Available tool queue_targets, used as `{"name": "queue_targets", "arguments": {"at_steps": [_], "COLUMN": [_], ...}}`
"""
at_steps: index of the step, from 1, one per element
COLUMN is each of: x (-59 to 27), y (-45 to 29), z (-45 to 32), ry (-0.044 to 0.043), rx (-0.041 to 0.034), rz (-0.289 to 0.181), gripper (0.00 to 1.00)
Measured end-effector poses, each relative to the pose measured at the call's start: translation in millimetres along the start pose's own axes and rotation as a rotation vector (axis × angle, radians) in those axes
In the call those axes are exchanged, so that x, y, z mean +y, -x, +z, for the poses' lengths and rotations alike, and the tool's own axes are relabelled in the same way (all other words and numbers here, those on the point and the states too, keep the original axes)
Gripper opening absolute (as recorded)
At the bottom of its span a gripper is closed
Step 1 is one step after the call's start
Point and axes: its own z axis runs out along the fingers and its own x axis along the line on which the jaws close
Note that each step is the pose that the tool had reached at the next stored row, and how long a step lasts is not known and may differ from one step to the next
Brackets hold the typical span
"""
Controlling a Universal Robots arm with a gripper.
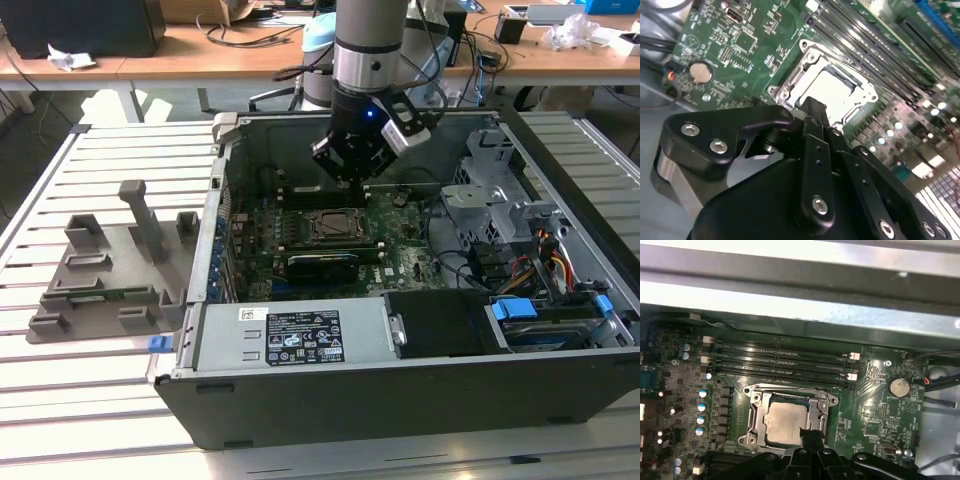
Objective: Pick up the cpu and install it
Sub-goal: 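Install the first cpu locking lever, then install the second cpu locking lever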
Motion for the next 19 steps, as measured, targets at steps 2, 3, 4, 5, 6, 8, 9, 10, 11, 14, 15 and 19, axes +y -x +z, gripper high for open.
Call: {"name": "queue_targets", "arguments": {"at_steps": [2, 3, 4, 5, 6, 8, 9, 10, 11, 14, 15, 19], "x": [-0.2, -0.3, -0.4, -0.3, -0.3, -0.4, -0.4, -0.4, -0.4, -0.4, -0.4, -0.4], "y": [-0.2, -0.2, -0.3, -0.2, -0.2, -0.3, -0.2, -0.3, -0.3, -0.3, -0.3, -0.2], "z": [-9.5, -13.2, -15.6, -15.6, -15.5, -15.7, -15.7, -15.7, -15.7, -15.7, -15.7, -15.7], "ry": [0.0001, 0.0000, -0.0001, 0.0008, 0.0014, 0.0012, 0.0014, 0.0014, 0.0015, 0.0016, 0.0016, 0.0018], "rx": [-0.0001, 0.0001, 0.0000, -0.0001, -0.0003, -0.0001, -0.0002, -0.0002, -0.0002, -0.0002, -0.0001, -0.0002], "rz": [0.000, 0.000, 0.000, 0.000, 0.000, 0.000, 0.000, 0.000, 0.000, 0.000, 0.000, 0.000], "gripper": [0.11, 0.11, 0.11, 0.11, 0.11, 0.11, 0.11, 0.11, 0.11, 0.11, 0.11, 0.11]}}
